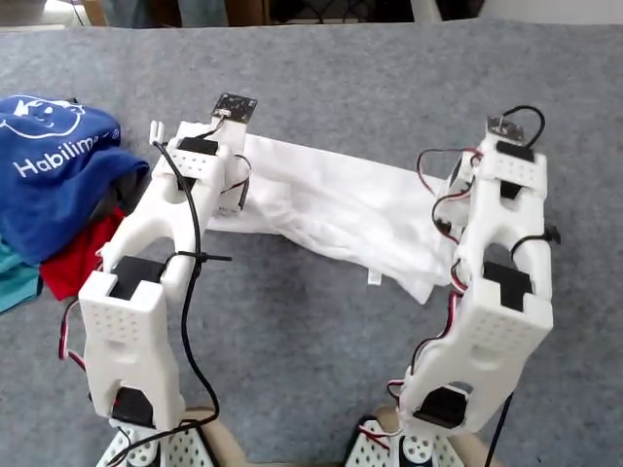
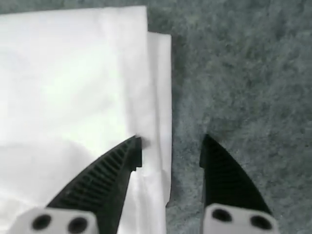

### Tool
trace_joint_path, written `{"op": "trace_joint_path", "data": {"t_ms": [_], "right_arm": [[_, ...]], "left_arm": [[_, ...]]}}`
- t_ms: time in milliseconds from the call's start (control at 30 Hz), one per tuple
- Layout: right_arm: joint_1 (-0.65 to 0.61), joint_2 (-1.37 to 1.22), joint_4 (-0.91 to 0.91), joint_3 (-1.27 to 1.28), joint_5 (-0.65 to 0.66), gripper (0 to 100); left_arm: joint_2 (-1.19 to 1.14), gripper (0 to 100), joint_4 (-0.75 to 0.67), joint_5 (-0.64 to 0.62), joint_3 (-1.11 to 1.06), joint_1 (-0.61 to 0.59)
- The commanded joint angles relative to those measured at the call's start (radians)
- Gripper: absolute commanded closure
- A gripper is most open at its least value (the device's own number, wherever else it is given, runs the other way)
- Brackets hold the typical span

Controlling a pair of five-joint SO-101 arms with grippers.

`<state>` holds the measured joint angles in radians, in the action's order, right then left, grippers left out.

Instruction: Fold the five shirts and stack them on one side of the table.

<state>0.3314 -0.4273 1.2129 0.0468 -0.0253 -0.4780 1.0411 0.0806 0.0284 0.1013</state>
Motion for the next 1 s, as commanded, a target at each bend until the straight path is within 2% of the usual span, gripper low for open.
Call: {"op": "trace_joint_path", "data": {"t_ms": [0, 200, 400, 633, 833, 967], "right_arm": [[-0.028, 0.073, -0.072, 0.05, -0.003, 72.9], [-0.031, 0.061, -0.084, 0.061, 0.038, 73.0], [-0.035, 0.133, -0.069, 0.064, 0.035, 73.0], [-0.123, 0.232, -0.098, 0.14, 0.031, 73.0], [-0.069, 0.234, -0.158, 0.196, 0.032, 73.0], [-0.044, 0.234, -0.163, 0.2, 0.037, 73.0]], "left_arm": [[0.003, 97, 0.052, 0.051, -0.004, -0.035], [0.002, 97, 0.117, 0.215, -0.007, -0.035], [0.002, 97, 0.097, 0.216, -0.007, -0.012], [0.003, 97, 0.091, 0.216, 0.001, -0.012], [0.005, 97, -0.008, 0.089, 0.025, -0.007], [-0.002, 97, -0.014, 0.041, 0.081, 0.002]]}}
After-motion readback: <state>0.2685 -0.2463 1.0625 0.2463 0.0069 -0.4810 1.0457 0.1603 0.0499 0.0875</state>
